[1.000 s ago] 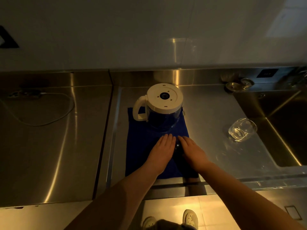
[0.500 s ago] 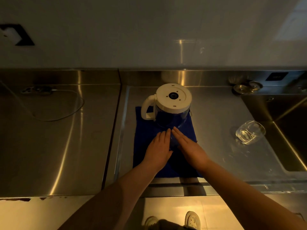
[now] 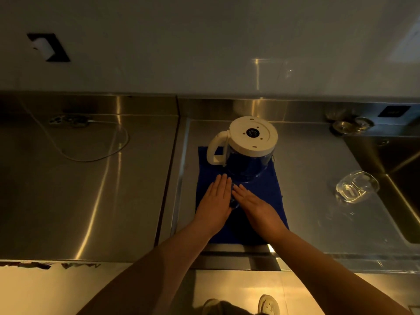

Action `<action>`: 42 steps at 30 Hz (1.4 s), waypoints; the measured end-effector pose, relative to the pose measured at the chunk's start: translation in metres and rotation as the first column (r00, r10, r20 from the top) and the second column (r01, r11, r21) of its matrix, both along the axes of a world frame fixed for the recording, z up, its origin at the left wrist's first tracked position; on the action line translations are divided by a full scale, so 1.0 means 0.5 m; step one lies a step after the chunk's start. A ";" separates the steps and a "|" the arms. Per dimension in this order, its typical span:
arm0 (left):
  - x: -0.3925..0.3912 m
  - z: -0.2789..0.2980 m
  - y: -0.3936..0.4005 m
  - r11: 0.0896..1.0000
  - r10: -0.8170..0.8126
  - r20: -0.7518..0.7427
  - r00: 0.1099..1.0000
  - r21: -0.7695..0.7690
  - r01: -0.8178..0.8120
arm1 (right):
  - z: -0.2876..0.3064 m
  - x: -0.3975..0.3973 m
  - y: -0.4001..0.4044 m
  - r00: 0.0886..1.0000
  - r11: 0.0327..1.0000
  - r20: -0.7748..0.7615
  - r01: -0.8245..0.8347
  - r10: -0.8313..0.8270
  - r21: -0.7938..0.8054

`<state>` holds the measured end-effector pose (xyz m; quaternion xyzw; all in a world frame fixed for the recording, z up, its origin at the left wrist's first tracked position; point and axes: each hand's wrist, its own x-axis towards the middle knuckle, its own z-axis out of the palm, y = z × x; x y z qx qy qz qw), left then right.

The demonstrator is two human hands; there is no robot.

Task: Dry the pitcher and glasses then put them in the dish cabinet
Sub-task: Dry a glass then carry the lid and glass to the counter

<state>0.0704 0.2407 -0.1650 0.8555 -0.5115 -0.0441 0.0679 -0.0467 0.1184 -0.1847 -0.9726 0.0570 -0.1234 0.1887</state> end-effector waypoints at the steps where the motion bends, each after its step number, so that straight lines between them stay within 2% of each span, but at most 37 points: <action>1: -0.001 -0.001 0.000 1.000 -0.020 0.023 1.000 0.009 0.020 | -0.004 0.000 -0.001 1.000 1.000 -0.007 -0.001 0.001 -0.003; 5: -0.004 0.003 -0.010 0.999 -0.046 0.032 0.998 0.023 0.045 | -0.006 -0.003 -0.008 1.000 1.000 -0.030 -0.007 0.007 -0.025; 8: -0.008 0.012 -0.035 0.990 -0.131 0.064 0.989 0.058 0.127 | 0.010 -0.022 -0.037 0.999 0.998 0.004 0.032 -0.032 -0.048; 14: -0.060 0.051 -0.168 0.966 -0.256 0.084 0.963 0.059 0.252 | 0.055 -0.137 -0.165 0.947 0.948 0.074 0.317 -0.314 -0.029; 18: -0.124 0.063 -0.286 0.940 -0.341 0.107 0.934 0.065 0.336 | 0.074 -0.231 -0.279 0.875 0.875 0.040 0.484 -0.483 -0.021; 23: -0.169 0.060 -0.424 0.961 -0.272 0.051 0.961 0.071 0.268 | 0.087 -0.315 -0.423 0.797 0.796 -0.032 0.599 -0.604 -0.089; 28: -0.167 0.059 -0.528 0.987 -0.125 0.033 0.992 0.107 0.121 | 0.065 -0.338 -0.532 0.827 0.842 -0.170 0.538 -0.536 -0.040; 34: -0.126 0.039 -0.597 0.992 0.025 0.050 0.998 0.124 -0.031 | 0.042 -0.313 -0.592 0.870 0.901 -0.286 0.431 -0.401 0.046; 39: -0.071 0.027 -0.629 0.981 0.145 0.016 0.989 0.131 -0.146 | 0.029 -0.295 -0.604 0.892 0.933 -0.297 0.359 -0.341 0.006; 42: -0.028 0.026 -0.654 0.965 0.192 0.056 0.980 0.172 -0.199 | 0.041 -0.275 -0.616 0.907 0.945 -0.288 0.326 -0.305 0.026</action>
